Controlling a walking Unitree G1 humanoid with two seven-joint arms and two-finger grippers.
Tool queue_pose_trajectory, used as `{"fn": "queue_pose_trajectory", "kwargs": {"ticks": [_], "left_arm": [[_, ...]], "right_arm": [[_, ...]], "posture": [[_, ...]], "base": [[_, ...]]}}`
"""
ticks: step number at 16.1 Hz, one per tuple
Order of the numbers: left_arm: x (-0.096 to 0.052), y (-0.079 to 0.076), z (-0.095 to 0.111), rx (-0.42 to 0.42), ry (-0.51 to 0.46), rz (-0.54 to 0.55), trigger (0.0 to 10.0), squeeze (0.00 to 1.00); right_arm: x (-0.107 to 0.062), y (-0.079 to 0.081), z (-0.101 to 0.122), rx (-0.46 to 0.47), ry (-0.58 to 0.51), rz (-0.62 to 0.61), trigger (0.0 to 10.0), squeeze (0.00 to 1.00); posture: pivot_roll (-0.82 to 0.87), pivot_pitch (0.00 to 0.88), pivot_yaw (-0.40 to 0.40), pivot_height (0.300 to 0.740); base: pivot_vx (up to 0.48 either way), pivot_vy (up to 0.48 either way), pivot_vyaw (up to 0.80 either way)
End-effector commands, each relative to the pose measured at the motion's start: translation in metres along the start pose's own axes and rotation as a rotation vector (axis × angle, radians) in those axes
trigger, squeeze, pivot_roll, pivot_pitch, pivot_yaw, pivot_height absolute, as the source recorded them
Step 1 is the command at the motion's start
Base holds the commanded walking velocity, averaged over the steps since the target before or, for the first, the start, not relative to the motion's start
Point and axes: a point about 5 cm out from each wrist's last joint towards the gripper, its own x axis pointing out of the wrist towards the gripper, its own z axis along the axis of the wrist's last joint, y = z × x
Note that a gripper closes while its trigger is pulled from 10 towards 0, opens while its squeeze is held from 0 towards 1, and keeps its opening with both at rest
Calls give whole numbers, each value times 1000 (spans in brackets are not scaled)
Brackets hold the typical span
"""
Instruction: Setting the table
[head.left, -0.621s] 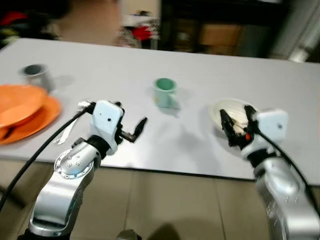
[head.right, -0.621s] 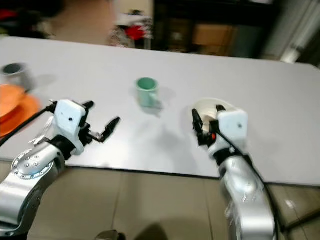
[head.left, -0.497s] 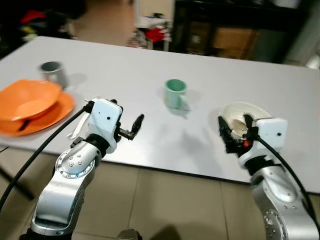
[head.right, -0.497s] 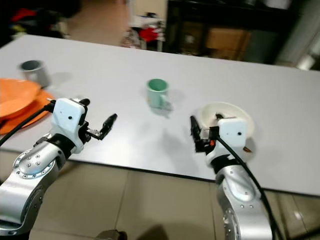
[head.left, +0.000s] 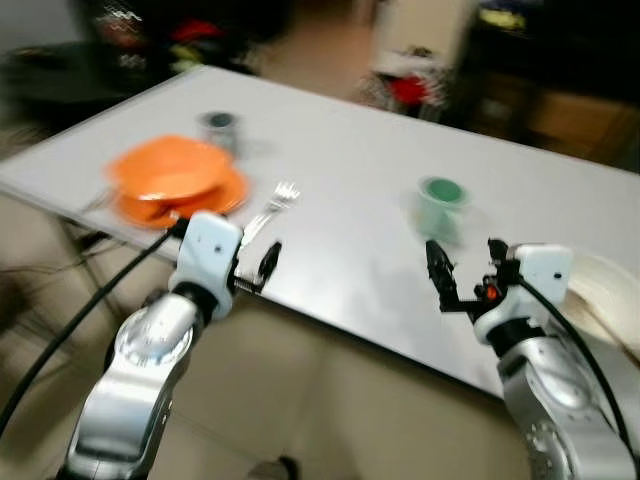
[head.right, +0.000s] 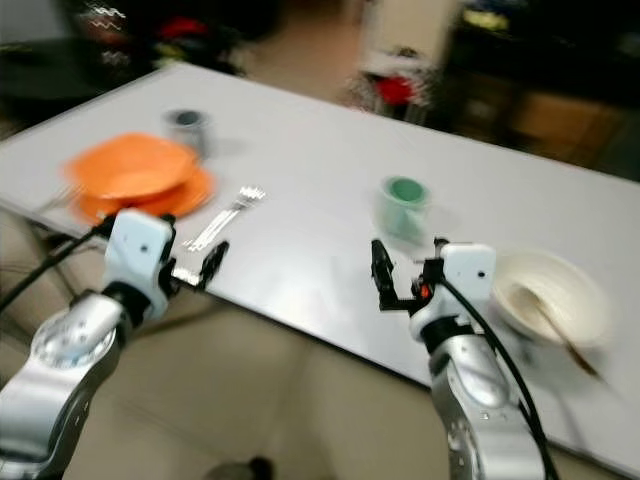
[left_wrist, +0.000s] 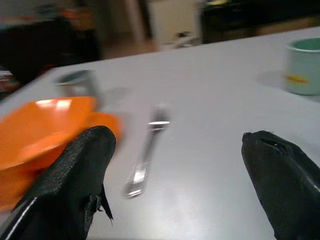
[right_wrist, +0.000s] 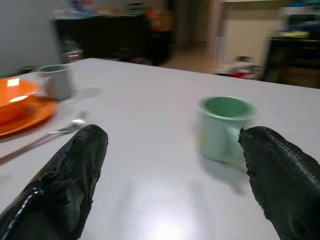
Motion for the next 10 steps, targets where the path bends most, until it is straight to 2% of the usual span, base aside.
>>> {"fn": "queue_pose_trajectory", "kwargs": {"ticks": [1, 6, 8, 10], "left_arm": [[0, 0, 1, 11, -6, 2, 10000, 0], [3, 2, 4, 2, -13, 14, 10000, 0], [2, 1, 2, -11, -4, -2, 10000, 0], [-1, 4, -2, -13, 9, 27, 10000, 0]], "right_arm": [[1, 1, -2, 8, 13, 4, 10000, 1000], [5, 1, -3, 57, 6, -12, 10000, 1000], [4, 3, -3, 75, 4, -6, 10000, 1000], [2, 1, -7, 83, 17, -27, 10000, 1000]], "posture": [[37, 0, -18, 740], [42, 0, -14, 740], [37, 0, -6, 740], [43, 0, -12, 740]], "base": [[0, 0, 800], [0, 0, 800], [0, 0, 800], [0, 0, 800]]}}
